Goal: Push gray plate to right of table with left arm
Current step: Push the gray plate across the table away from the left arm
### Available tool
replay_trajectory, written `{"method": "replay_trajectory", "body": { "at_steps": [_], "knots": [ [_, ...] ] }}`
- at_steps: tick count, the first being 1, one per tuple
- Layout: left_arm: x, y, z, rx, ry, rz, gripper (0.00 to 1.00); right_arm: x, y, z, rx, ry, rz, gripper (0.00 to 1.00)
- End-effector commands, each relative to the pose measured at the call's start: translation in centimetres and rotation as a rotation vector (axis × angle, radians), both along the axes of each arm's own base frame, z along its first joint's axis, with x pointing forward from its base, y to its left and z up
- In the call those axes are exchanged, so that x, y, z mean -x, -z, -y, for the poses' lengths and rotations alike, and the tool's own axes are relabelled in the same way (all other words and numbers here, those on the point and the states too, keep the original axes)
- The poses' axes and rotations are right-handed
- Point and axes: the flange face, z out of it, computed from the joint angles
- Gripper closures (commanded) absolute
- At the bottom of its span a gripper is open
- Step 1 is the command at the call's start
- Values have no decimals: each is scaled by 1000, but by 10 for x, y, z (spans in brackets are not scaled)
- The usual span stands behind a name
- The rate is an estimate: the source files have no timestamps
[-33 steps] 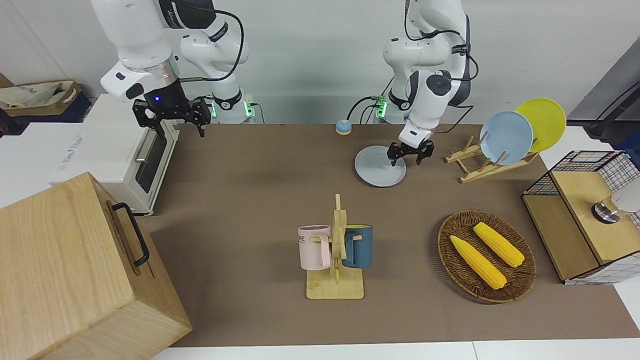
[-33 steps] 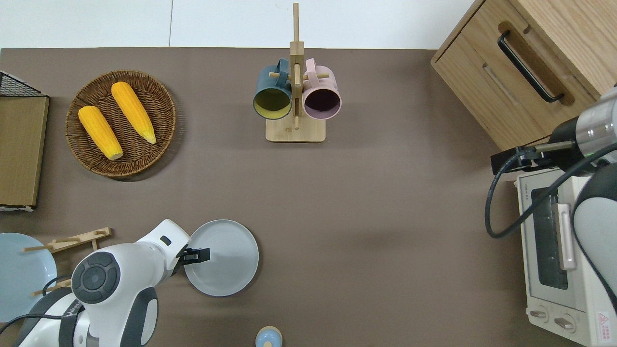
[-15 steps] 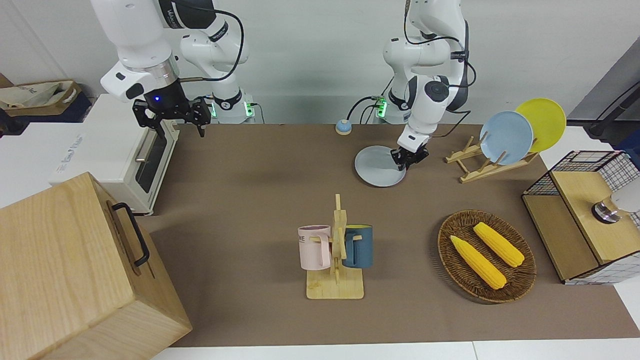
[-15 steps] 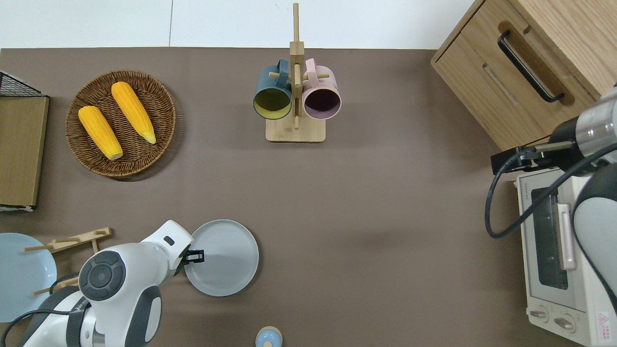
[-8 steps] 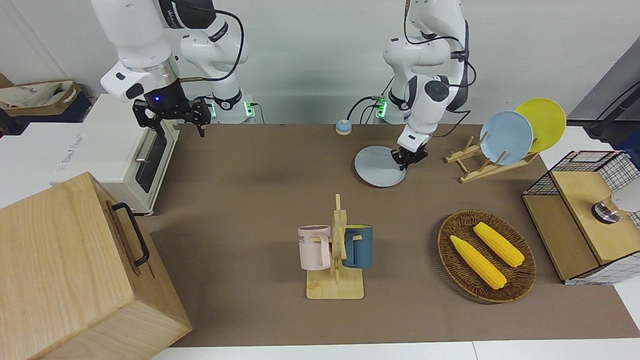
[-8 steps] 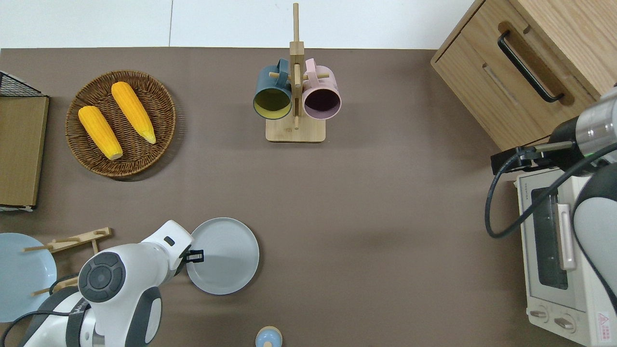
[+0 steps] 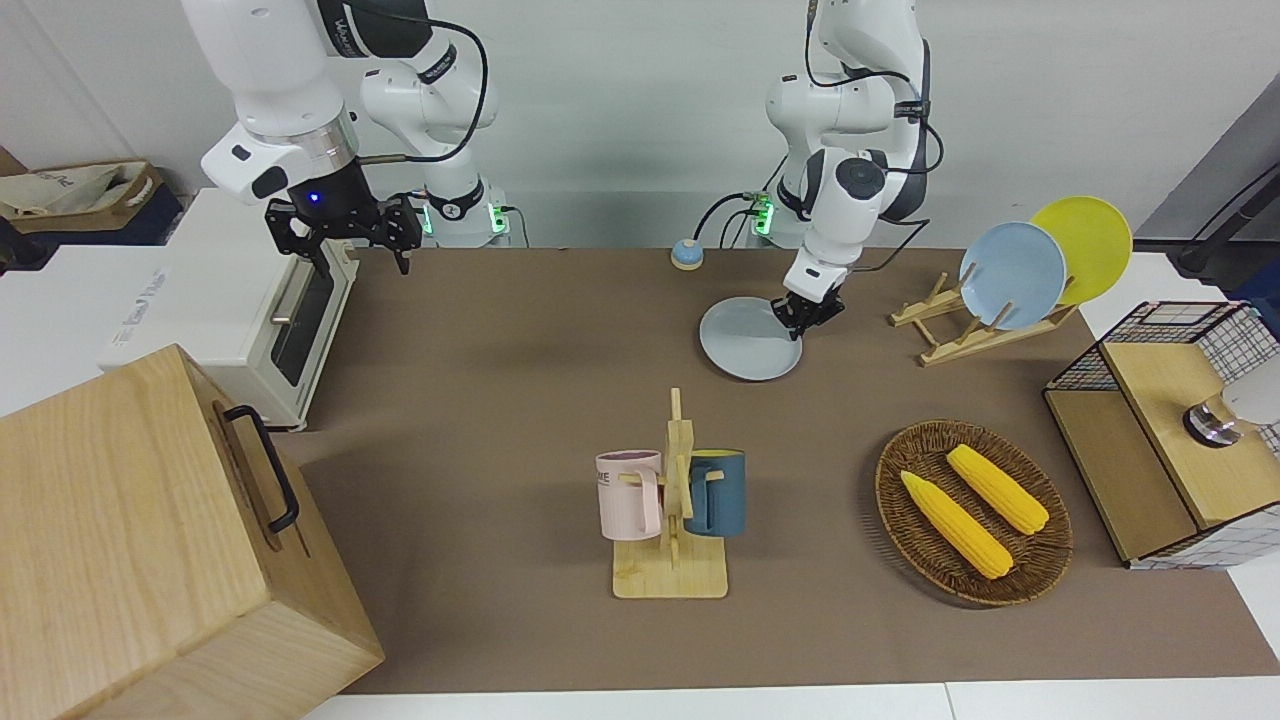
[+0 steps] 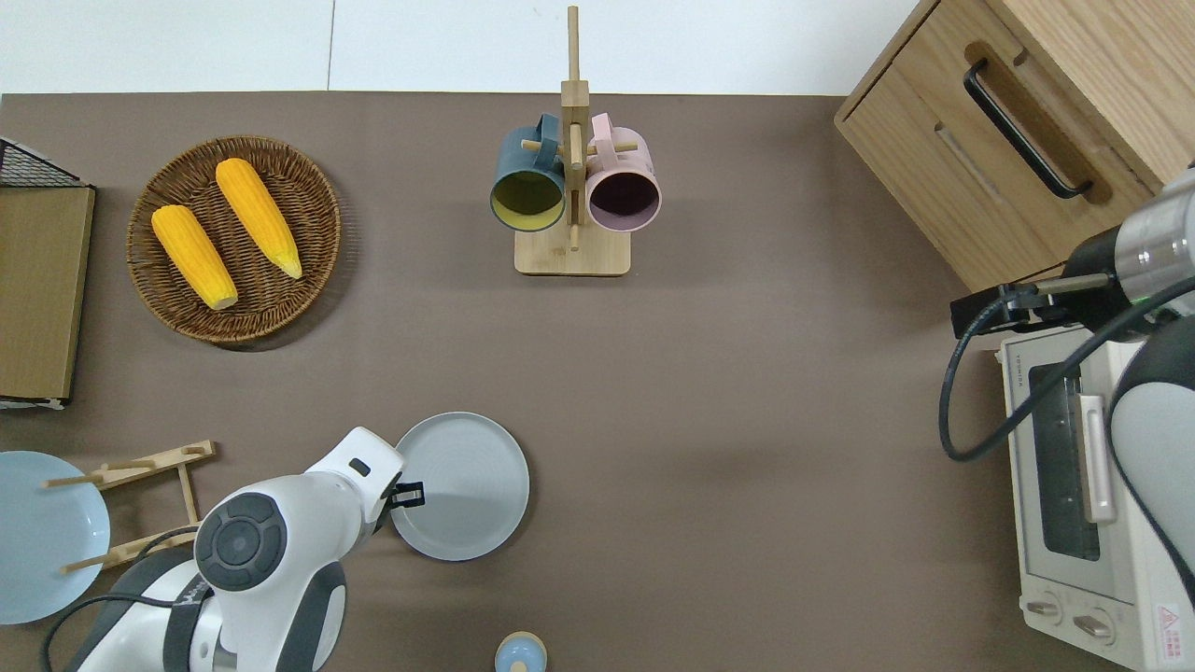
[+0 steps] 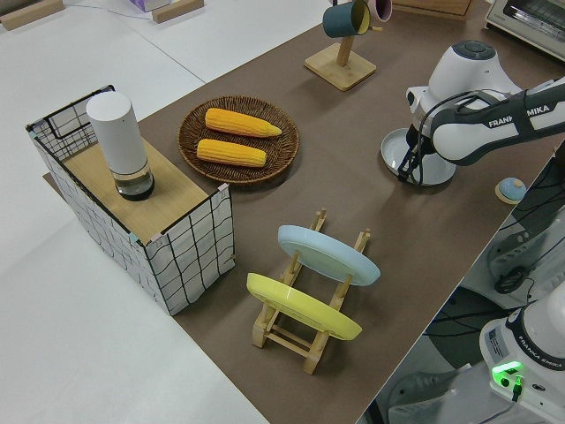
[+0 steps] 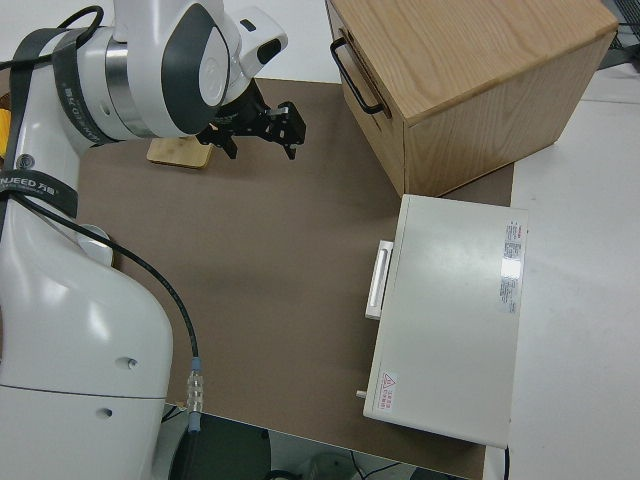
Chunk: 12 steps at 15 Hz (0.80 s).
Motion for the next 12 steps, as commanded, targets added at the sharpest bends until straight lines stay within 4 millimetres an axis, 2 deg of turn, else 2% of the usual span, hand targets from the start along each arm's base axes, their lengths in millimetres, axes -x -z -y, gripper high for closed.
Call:
{"method": "replay_trajectory", "body": {
  "at_steps": [1,3,7,12],
  "knots": [
    [3,15,32,14,-22,-20,1000,3,-3,0,-6,4,-4,17],
    [3,15,44,17,-35,-23,1000,3,-3,0,-6,4,-4,17],
    [4,28,88,36,-63,-20,1000,3,-3,0,-6,4,-4,17],
    [7,23,143,61,-93,-12,1000,3,-3,0,-6,4,-4,17]
  ]
}}
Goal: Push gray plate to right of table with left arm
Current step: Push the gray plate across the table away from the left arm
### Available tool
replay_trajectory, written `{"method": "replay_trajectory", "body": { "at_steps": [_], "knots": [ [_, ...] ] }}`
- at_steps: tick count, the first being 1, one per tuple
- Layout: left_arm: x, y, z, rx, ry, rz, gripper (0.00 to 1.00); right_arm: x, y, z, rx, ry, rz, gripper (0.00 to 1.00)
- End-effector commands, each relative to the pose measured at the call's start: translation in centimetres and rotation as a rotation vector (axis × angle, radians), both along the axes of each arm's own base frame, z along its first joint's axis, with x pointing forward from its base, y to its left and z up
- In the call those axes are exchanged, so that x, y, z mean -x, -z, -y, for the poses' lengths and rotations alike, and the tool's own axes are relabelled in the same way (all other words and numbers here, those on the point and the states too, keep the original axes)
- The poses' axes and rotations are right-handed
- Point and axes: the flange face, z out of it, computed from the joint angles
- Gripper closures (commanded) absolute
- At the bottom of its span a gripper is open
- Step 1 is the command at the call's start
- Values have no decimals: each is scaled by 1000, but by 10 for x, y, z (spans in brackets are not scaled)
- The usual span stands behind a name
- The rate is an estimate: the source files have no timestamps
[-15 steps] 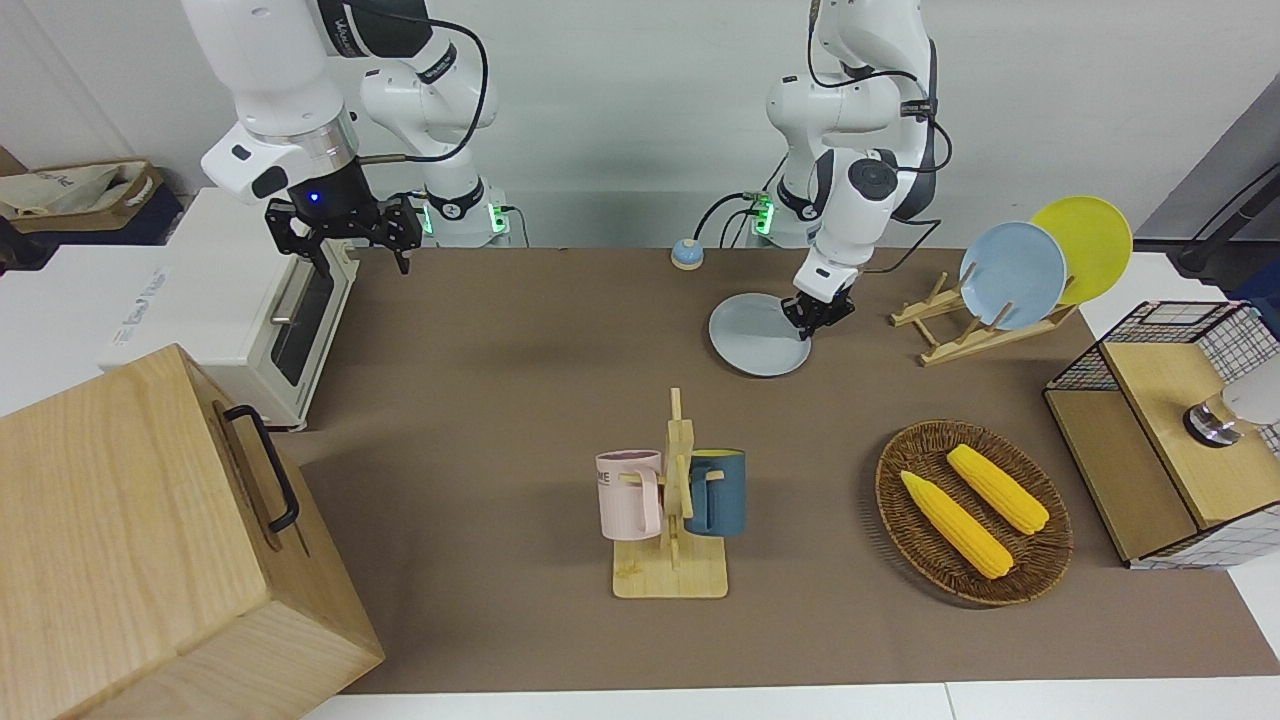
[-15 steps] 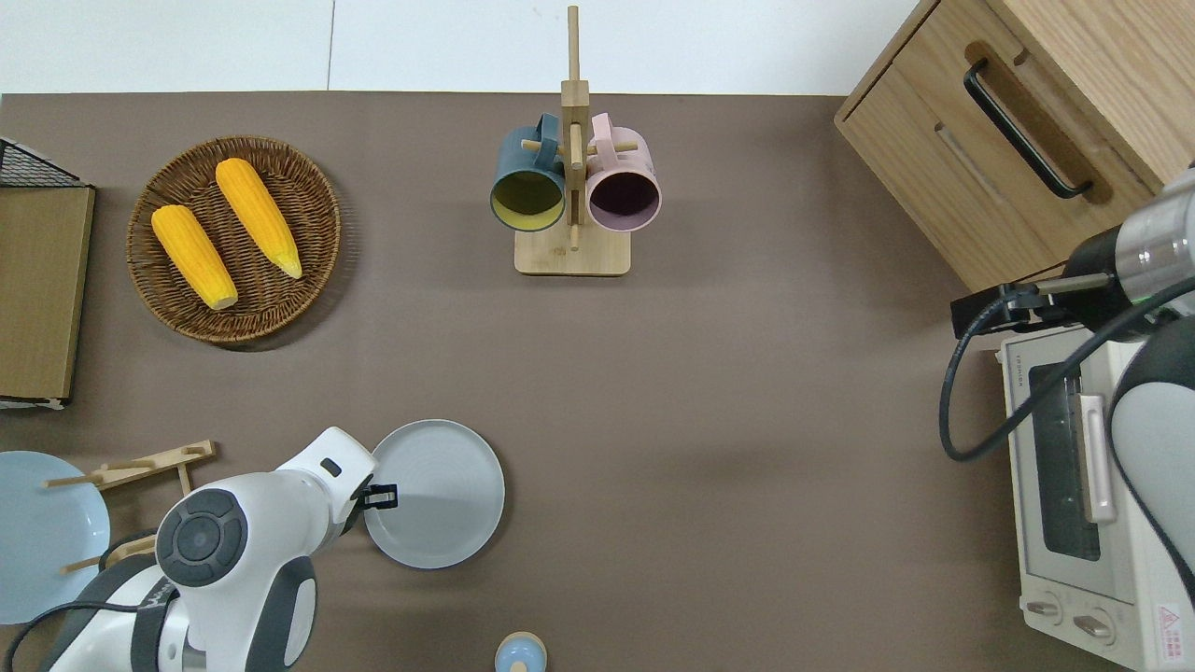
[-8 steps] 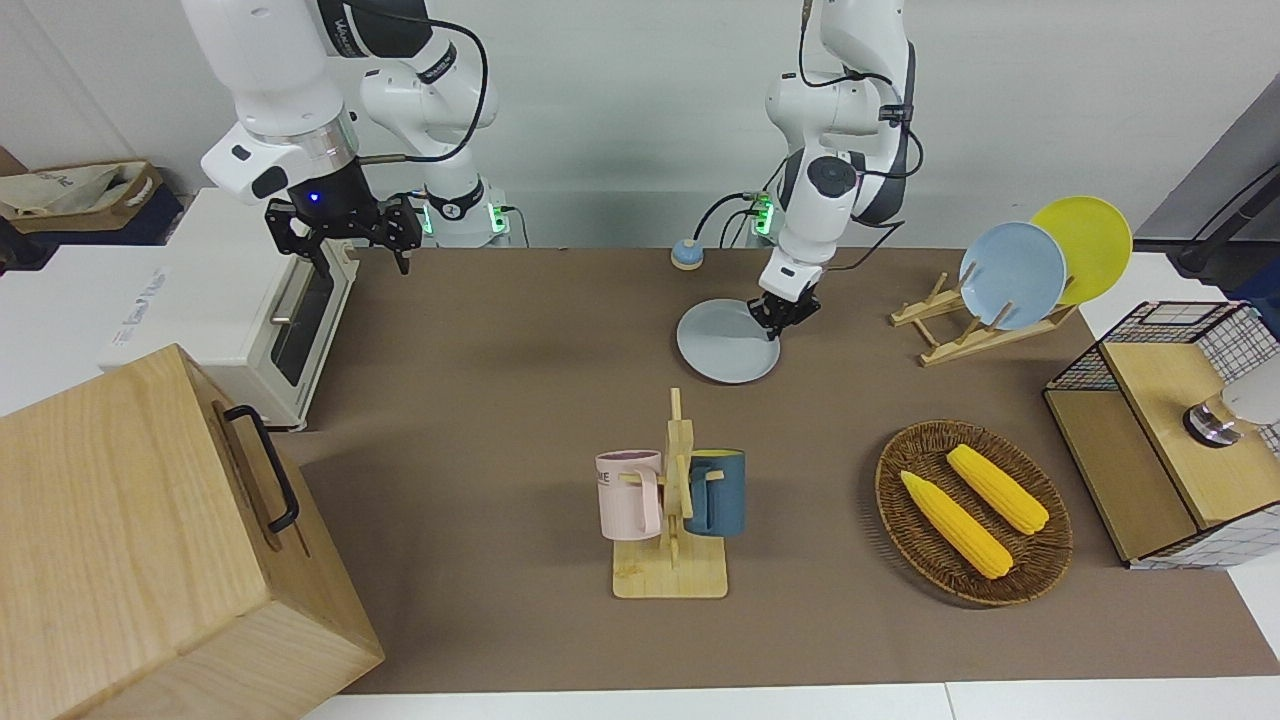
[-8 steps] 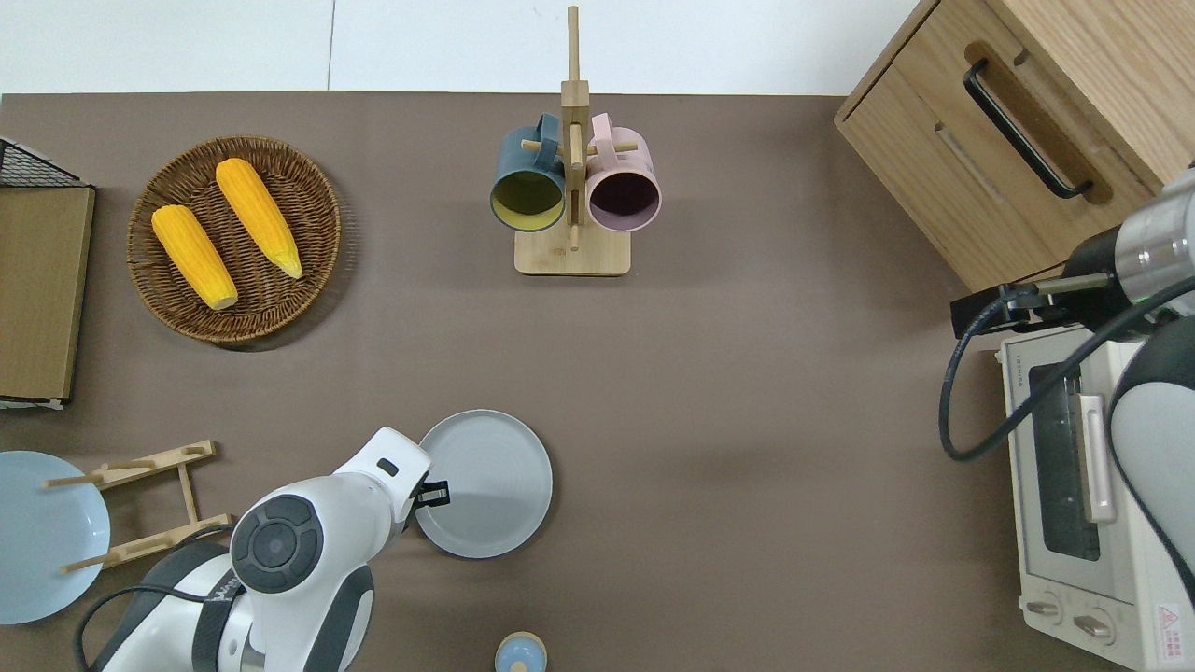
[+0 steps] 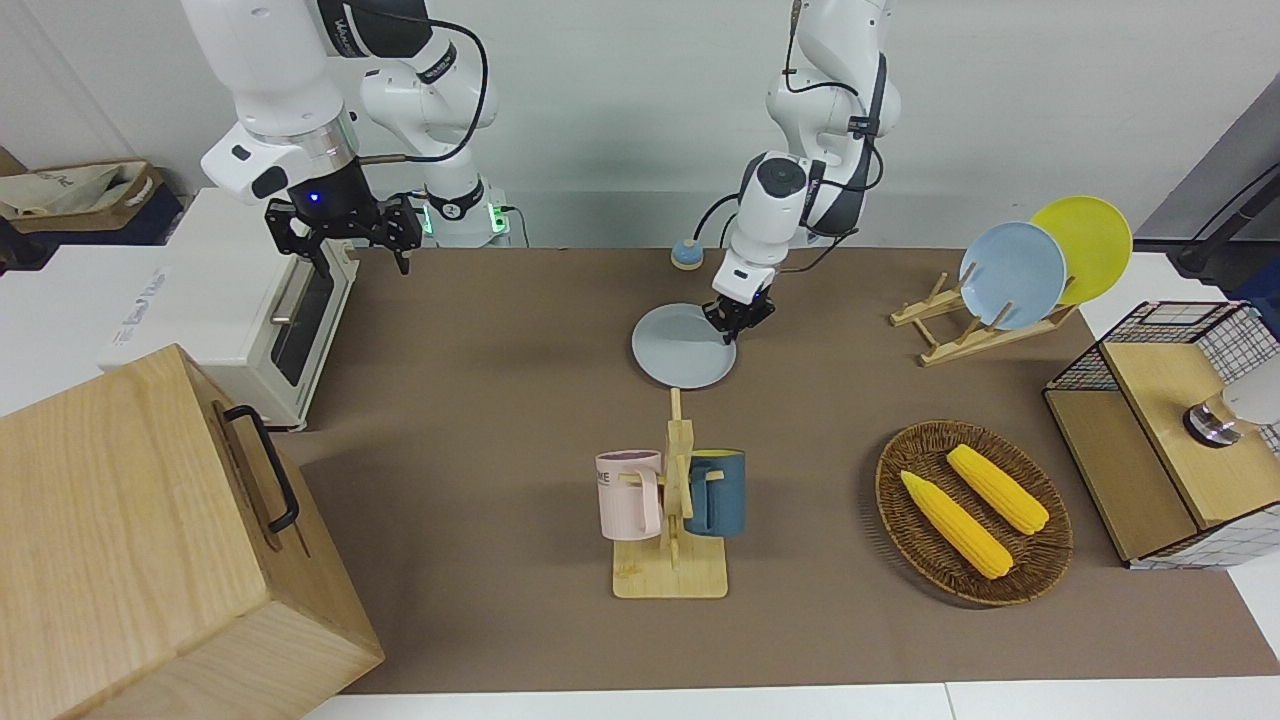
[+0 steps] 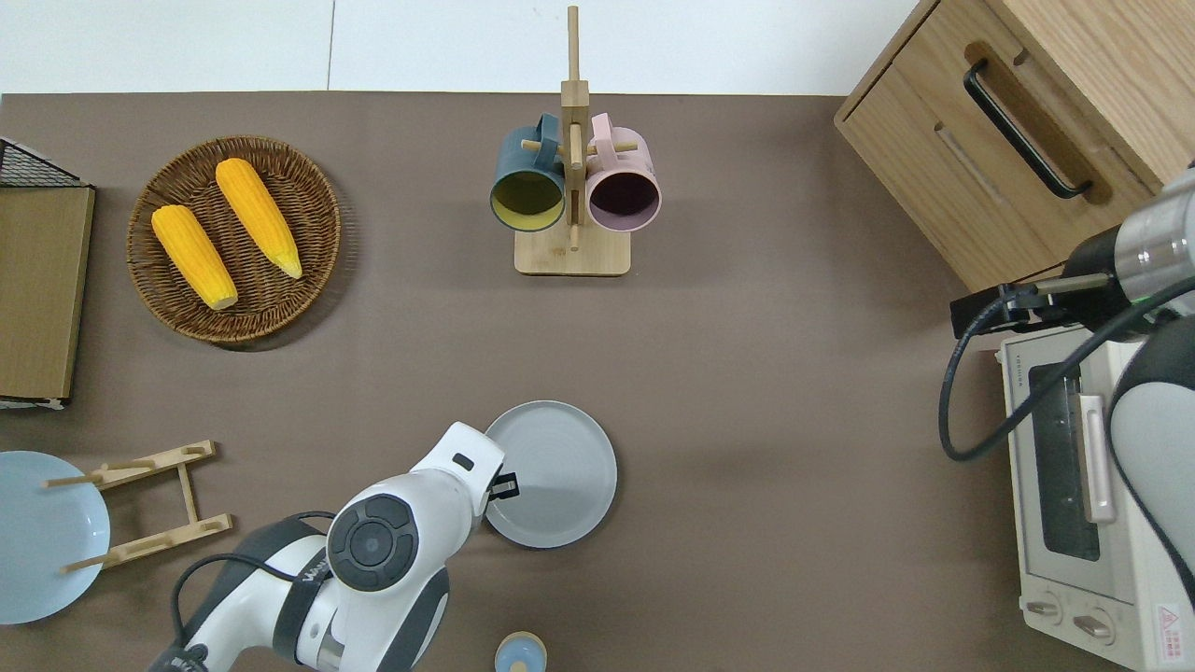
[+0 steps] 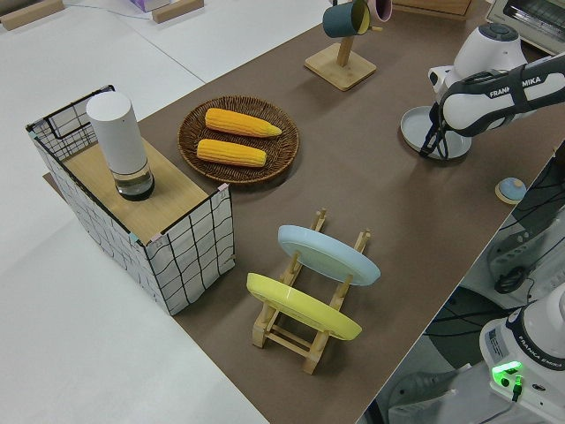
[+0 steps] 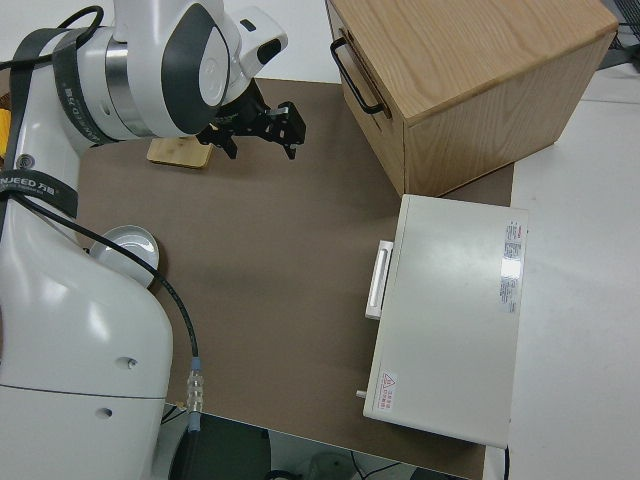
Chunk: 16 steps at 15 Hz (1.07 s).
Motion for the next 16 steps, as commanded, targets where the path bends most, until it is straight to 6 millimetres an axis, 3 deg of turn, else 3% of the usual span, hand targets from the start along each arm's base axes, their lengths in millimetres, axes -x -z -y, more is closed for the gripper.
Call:
{"method": "replay_trajectory", "body": {
  "at_steps": [1,7,16],
  "knots": [
    [5,22,43,14,-22,-31,1000,3,-3,0,-6,4,-4,17],
    [18,9,118,60,-81,-24,1000,3,-3,0,-6,4,-4,17],
    [29,1,186,98,-130,-23,1000,3,-3,0,-6,4,-4,17]
  ]
}}
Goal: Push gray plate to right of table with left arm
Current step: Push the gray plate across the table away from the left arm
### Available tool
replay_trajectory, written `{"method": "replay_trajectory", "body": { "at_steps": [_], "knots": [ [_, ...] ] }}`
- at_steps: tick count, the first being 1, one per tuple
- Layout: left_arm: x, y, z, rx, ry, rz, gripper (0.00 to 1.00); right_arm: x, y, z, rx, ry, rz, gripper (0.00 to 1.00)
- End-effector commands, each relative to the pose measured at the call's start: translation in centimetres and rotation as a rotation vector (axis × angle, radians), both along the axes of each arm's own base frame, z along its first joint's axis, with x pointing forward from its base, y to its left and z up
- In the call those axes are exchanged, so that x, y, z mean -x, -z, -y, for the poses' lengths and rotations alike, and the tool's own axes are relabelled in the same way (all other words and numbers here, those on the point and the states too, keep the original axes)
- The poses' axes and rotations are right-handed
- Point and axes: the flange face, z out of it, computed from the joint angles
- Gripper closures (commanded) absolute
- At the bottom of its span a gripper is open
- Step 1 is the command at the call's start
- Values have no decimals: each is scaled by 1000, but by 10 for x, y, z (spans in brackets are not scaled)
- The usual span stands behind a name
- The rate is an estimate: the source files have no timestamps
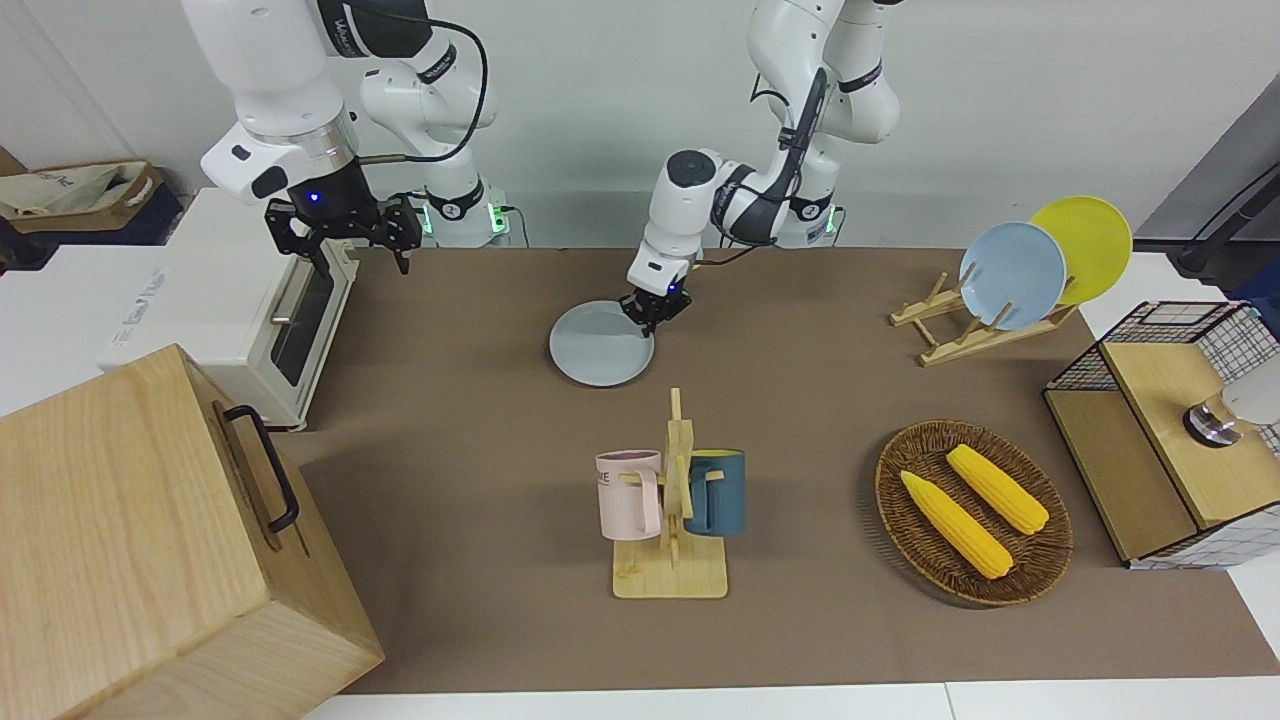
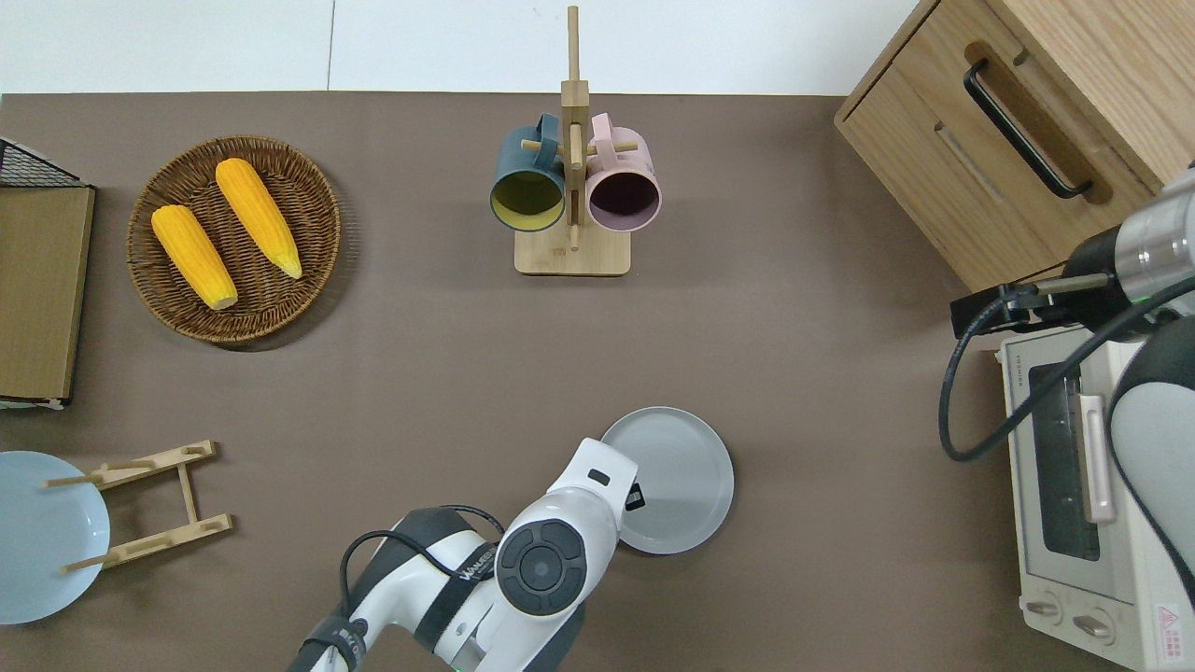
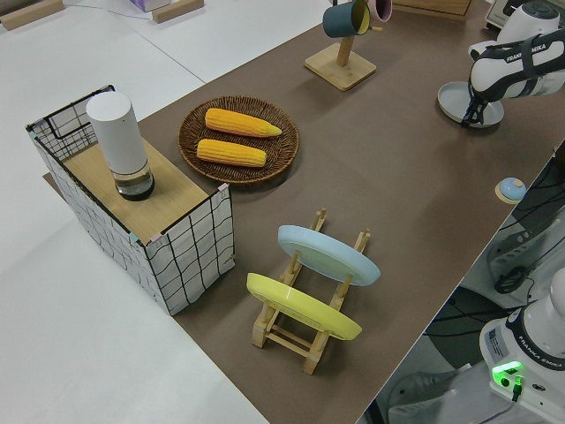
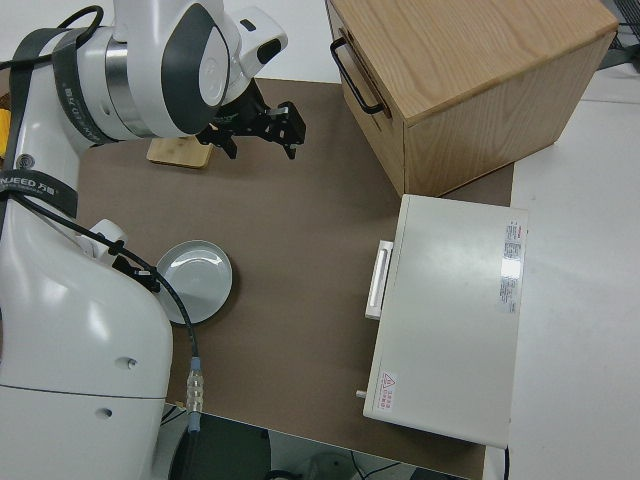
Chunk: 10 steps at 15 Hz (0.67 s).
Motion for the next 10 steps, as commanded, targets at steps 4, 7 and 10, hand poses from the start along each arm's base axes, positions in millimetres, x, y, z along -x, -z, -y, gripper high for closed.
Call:
{"method": "replay_trajectory", "body": {
  "at_steps": [4,7,10],
  "knots": [
    [4,3,57,16,-48,4,1000,3,-3,0,-6,4,-4,17],
    [9,6,84,10,-65,18,1000,3,-3,0,-6,4,-4,17],
    [12,5,107,28,-81,22,1000,3,-3,0,-6,4,-4,17]
  ]
}}
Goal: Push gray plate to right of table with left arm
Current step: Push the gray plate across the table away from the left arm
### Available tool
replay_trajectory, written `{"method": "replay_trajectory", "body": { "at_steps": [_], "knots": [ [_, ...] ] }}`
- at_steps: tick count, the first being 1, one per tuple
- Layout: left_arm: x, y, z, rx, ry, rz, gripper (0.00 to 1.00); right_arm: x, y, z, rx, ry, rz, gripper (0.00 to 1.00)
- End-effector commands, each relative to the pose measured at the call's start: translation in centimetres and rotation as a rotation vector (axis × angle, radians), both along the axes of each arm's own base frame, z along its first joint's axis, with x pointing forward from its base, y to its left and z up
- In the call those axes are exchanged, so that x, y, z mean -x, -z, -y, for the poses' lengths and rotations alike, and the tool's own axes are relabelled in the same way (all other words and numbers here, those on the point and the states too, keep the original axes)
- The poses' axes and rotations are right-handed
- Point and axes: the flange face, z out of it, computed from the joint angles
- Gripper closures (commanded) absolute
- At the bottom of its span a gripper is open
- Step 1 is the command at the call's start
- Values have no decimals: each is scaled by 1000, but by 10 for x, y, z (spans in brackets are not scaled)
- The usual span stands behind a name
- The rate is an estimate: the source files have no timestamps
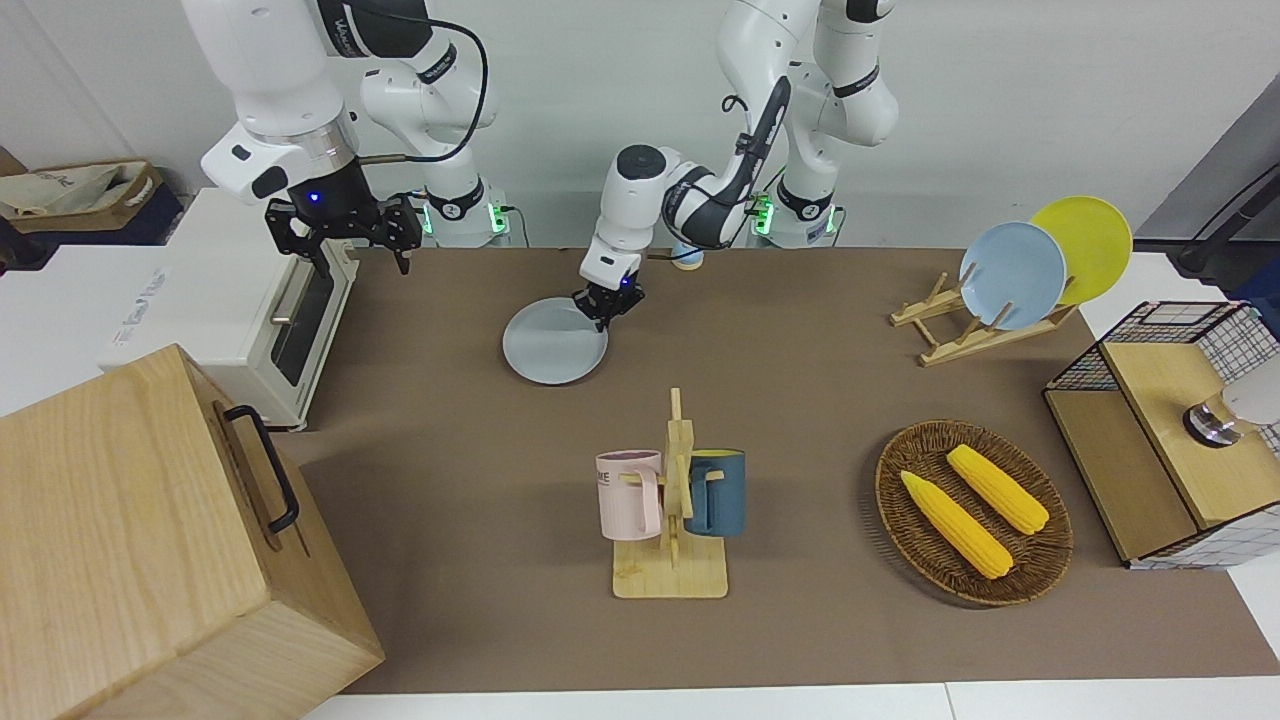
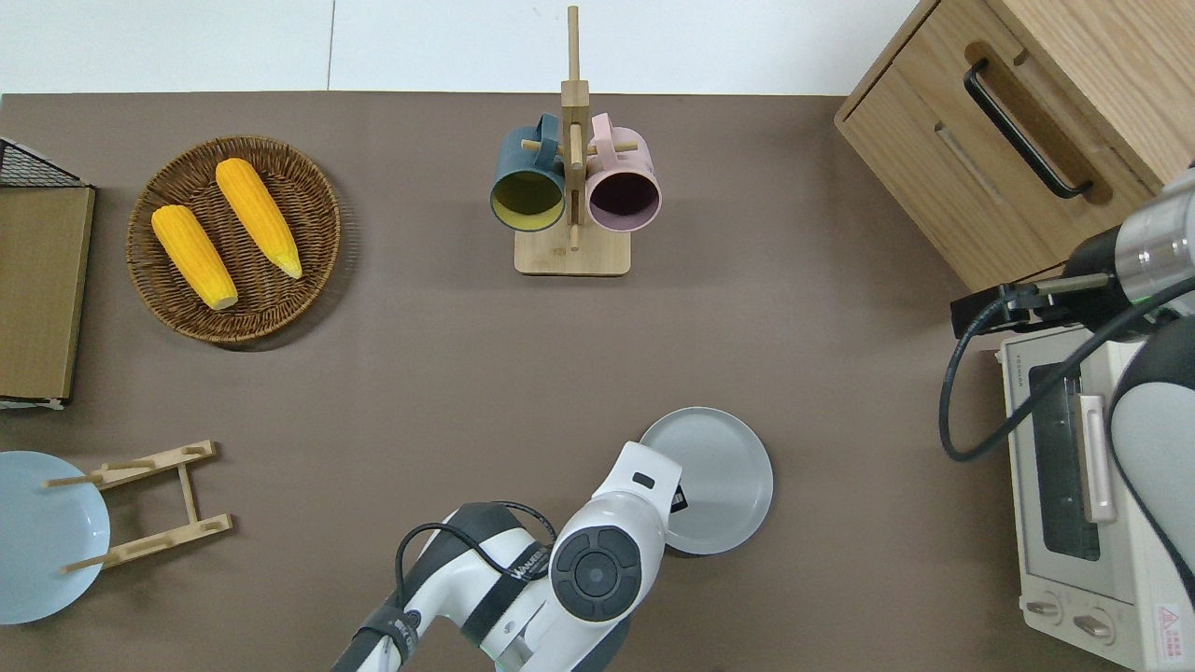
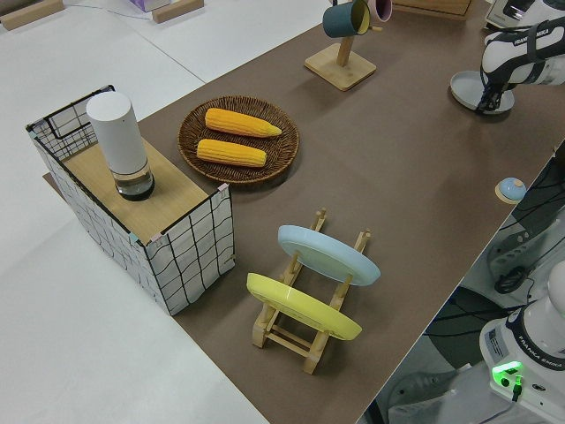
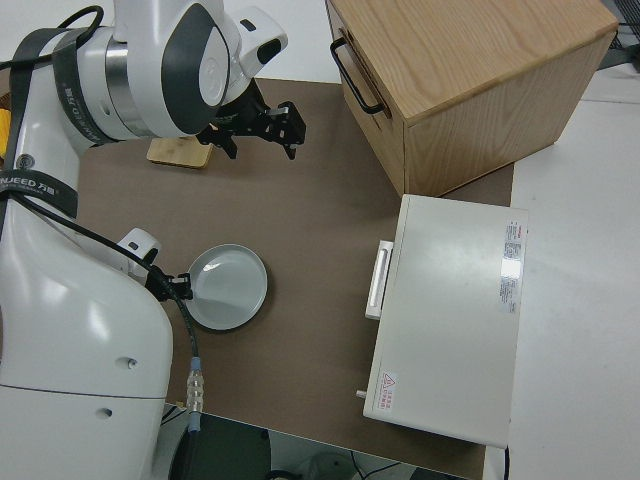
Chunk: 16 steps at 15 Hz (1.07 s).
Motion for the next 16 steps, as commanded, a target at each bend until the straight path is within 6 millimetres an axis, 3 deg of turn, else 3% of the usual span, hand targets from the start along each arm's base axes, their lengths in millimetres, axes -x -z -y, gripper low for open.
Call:
{"method": "replay_trajectory", "body": {
  "at_steps": [1,5,16],
  "knots": [
    [3,6,37,3,-25,-3,1000,3,-3,0,-6,4,-4,17],
    [4,4,67,-8,-41,15,1000,3,-3,0,-6,4,-4,17],
    [10,4,72,-9,-37,19,999,3,-3,0,-6,4,-4,17]
  ]
}}
